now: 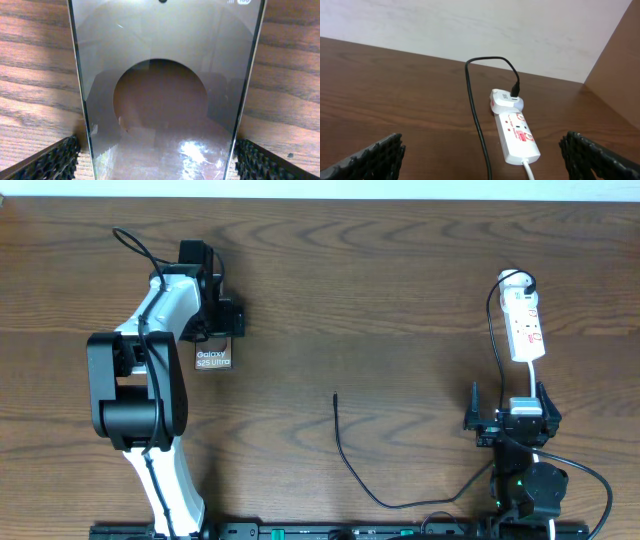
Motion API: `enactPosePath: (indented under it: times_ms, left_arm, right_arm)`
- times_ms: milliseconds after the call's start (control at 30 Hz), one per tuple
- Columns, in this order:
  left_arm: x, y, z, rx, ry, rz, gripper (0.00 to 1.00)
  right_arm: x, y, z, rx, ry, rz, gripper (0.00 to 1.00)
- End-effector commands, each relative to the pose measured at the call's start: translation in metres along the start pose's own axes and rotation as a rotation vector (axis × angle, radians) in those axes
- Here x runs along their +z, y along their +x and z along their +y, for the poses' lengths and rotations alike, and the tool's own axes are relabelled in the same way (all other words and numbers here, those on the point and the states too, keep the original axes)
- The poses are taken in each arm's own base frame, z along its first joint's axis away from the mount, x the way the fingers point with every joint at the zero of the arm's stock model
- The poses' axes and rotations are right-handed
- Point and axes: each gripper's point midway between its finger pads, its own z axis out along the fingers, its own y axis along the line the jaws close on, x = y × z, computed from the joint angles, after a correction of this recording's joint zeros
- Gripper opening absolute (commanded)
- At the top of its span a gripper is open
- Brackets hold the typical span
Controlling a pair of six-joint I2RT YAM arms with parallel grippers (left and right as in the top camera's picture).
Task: Plug charger to phone and switch on socket
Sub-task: 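Lower the left gripper onto the phone and close on it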
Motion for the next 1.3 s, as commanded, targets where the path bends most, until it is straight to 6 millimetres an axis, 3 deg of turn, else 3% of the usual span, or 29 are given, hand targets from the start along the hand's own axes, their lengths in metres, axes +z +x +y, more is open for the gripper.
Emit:
enactPosePath:
  times_ms: [0,333,1267]
  left_arm:
    - [0.0165,0.0138,0.0047,-0.003,-0.019,0.066,0.98]
    - [0.0164,0.0142,0.0047,-0.003,-0.019,0.068,1.0]
    - [0.0165,0.0145,0.0046,-0.003,-0.019,0.069,0.87]
  right_arm:
    - [-0.0002,0.0003,0.0006,0.01,0.001,0.0,0.99]
    - [-0.0002,0.0003,0.0006,0.01,0.001,0.0,0.99]
    - [-0.0002,0.0004,0.0007,0.01,0.001,0.001,0.99]
